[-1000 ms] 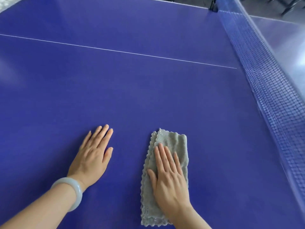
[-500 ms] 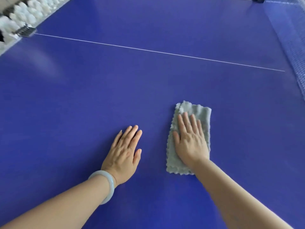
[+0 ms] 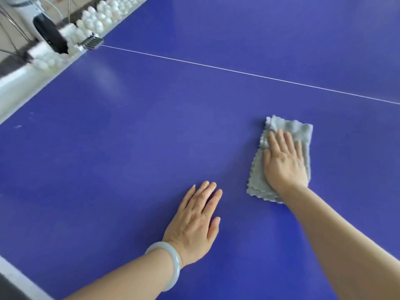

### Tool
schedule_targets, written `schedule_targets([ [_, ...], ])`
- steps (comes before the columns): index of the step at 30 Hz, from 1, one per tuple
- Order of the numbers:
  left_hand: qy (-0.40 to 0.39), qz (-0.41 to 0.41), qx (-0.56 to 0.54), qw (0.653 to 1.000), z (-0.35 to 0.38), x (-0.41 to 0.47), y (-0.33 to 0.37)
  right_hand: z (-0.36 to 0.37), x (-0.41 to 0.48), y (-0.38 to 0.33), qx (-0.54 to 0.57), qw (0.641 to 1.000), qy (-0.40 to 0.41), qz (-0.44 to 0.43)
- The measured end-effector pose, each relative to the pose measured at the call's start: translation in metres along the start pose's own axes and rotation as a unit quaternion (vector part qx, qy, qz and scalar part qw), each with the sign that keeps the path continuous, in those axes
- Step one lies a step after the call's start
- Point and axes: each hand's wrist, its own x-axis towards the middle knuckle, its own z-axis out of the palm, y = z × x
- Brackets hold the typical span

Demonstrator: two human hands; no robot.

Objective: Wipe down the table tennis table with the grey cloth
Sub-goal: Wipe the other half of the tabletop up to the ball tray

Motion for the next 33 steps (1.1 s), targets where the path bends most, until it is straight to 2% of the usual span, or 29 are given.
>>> schedule_targets([
  [2,0.007,-0.001,-0.009,1.000,-0.001,-0.001,0.000,0.017,-0.024,-0.056,-0.006,0.988,-0.038,-0.151],
  [4,0.013,0.001,-0.020,1.000,0.001,-0.002,0.000,0.025,-0.055,-0.064,-0.015,0.959,-0.077,-0.274],
  [6,0.020,0.003,-0.022,1.000,0.002,-0.003,0.000,0.018,-0.064,-0.030,-0.016,0.947,-0.078,-0.312],
  [8,0.026,0.006,-0.012,1.000,0.001,-0.003,0.000,0.007,-0.046,0.012,-0.033,0.968,-0.040,-0.245],
  [10,0.029,0.005,-0.017,0.999,0.001,-0.004,0.001,-0.005,-0.019,0.036,-0.025,0.993,-0.028,-0.107],
  [12,0.047,0.008,-0.074,0.996,0.001,-0.005,-0.002,-0.005,-0.003,0.033,-0.022,1.000,-0.016,-0.011],
  [14,0.066,0.022,-0.125,0.990,-0.003,0.000,-0.017,-0.002,0.002,0.025,-0.029,0.999,-0.013,0.010],
  [16,0.095,0.016,-0.106,0.990,-0.013,0.012,-0.046,-0.001,0.002,0.026,-0.040,0.999,-0.014,0.009],
  [18,0.115,-0.052,-0.079,0.989,-0.024,0.030,-0.088,-0.002,0.002,0.028,-0.046,0.999,-0.018,0.009],
  [21,0.077,-0.132,-0.036,0.988,-0.032,0.051,-0.143,0.000,0.001,0.020,-0.047,0.998,-0.014,0.037],
  [25,0.076,-0.113,-0.016,0.991,-0.023,0.056,-0.159,0.017,-0.008,-0.050,-0.036,0.991,0.010,0.129],
  [27,0.083,-0.111,-0.021,0.990,-0.021,0.056,-0.159,0.035,-0.036,-0.108,-0.037,0.998,0.011,0.044],
  [29,0.080,-0.109,-0.029,0.990,-0.022,0.055,-0.159,0.051,-0.078,-0.152,-0.036,0.994,-0.016,-0.105],
  [31,0.078,-0.107,-0.025,0.991,-0.024,0.056,-0.160,0.054,-0.102,-0.156,-0.037,0.962,-0.053,-0.265],
  [32,0.076,-0.106,-0.023,0.991,-0.024,0.056,-0.160,0.049,-0.092,-0.142,-0.037,0.945,-0.073,-0.316],
  [33,0.076,-0.108,-0.021,0.991,-0.024,0.056,-0.159,0.044,-0.071,-0.122,-0.045,0.940,-0.068,-0.331],
])
